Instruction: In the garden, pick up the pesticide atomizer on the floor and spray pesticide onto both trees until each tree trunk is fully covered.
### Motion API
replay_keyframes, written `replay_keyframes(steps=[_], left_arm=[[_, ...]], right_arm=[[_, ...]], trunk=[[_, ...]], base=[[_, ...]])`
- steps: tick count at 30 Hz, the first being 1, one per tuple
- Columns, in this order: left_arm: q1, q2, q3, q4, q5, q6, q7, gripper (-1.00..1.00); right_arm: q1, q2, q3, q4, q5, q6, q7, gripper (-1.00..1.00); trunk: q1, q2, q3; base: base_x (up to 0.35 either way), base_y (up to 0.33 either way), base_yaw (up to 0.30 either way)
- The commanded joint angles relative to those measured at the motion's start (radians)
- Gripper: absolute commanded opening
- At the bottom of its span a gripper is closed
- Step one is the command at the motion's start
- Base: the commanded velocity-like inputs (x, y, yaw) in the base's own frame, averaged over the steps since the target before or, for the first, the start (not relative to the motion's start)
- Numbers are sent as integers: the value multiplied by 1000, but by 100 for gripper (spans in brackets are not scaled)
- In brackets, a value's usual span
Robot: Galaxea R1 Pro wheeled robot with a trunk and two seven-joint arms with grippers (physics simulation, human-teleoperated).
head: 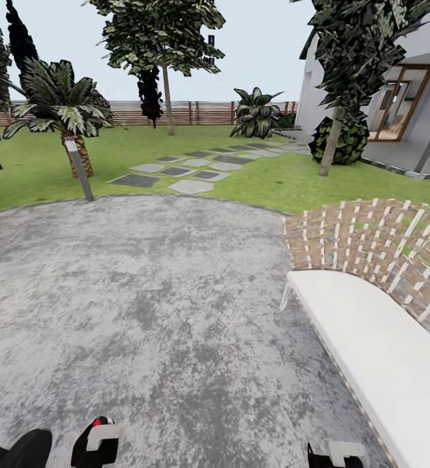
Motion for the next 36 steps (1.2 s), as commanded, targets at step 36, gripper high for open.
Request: replay_keyframes(steps=[36], left_arm=[[0,0,1,0,0,0,0,-100]], right_arm=[[0,0,2,0,0,0,0,100]], trunk=[[0,0,-1]], base=[[339,-27,-44]])
